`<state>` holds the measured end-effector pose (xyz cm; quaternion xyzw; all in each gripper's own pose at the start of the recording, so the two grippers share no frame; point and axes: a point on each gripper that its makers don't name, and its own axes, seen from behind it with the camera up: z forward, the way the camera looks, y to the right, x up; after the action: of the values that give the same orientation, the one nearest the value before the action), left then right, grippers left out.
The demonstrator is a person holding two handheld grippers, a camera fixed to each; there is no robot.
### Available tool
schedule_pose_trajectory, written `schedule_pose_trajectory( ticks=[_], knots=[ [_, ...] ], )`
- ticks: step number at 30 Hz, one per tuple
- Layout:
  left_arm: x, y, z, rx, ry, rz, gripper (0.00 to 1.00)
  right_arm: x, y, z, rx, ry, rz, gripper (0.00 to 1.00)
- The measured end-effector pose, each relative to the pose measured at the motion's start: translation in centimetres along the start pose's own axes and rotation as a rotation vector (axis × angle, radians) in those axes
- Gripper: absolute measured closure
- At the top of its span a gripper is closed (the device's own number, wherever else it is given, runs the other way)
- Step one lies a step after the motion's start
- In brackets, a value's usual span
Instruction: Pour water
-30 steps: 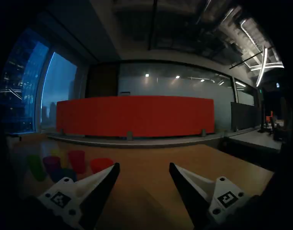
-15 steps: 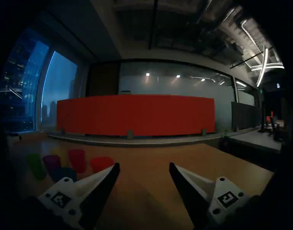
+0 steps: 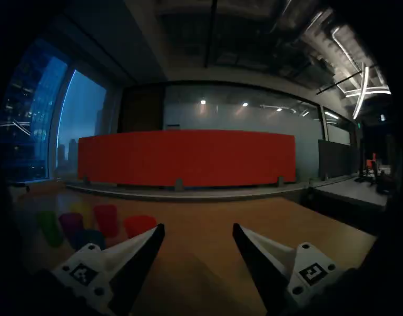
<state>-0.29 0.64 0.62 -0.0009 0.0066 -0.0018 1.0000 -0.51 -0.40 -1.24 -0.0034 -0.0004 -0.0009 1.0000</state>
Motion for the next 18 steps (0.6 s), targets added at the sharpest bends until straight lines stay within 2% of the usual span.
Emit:
schedule_pose_trajectory(
  ticks=[18],
  knots=[
    [-0.05,0.00,-0.09,0.000,0.000,0.000,0.04,-0.01,0.09,0.11,0.000,0.000,0.001,0.00]
  ],
)
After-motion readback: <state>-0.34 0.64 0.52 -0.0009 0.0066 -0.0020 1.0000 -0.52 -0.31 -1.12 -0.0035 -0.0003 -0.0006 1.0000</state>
